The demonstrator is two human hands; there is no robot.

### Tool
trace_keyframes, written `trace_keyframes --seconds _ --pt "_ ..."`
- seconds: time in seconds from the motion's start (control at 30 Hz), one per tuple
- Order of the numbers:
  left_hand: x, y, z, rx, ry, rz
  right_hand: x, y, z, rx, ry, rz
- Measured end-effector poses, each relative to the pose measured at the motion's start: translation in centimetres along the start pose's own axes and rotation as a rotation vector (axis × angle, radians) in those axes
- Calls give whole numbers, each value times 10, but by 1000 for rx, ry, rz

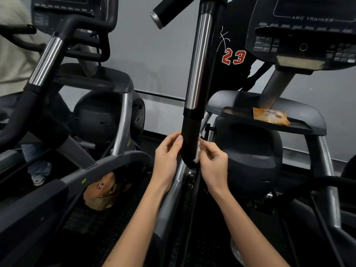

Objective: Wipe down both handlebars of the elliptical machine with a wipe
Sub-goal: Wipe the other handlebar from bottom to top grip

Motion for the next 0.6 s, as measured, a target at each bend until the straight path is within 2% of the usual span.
trace_keyframes --seconds 0.07,0.13,0.27,0.33,0.4,0.47,0.6 --pt "0 0 0 -2 4 1 9 2 -7 -66 15 76" --pt "0 0 0 -9 14 -4 26 3 -11 -138 124 107" --pt "3 3 2 -32 26 3 44 1 -23 -197 471 -100" --pt "4 4 2 -44 34 3 30 1 -33 -193 569 -187" --pt "3 2 2 -30 26 -20 11 5 -38 -178 539 -198" --pt "1 0 1 -12 12 -38 -5 11 -33 -162 427 -169" --pt "-1 -1 0 -8 9 -49 10 8 -11 -152 331 -90"
Point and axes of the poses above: each hand's wrist, its own z-axis towards the middle knuckle, its own y-axis out of the back of the hand, x = y × z, the point moved 8 cm from there along z, towards the middle knuckle
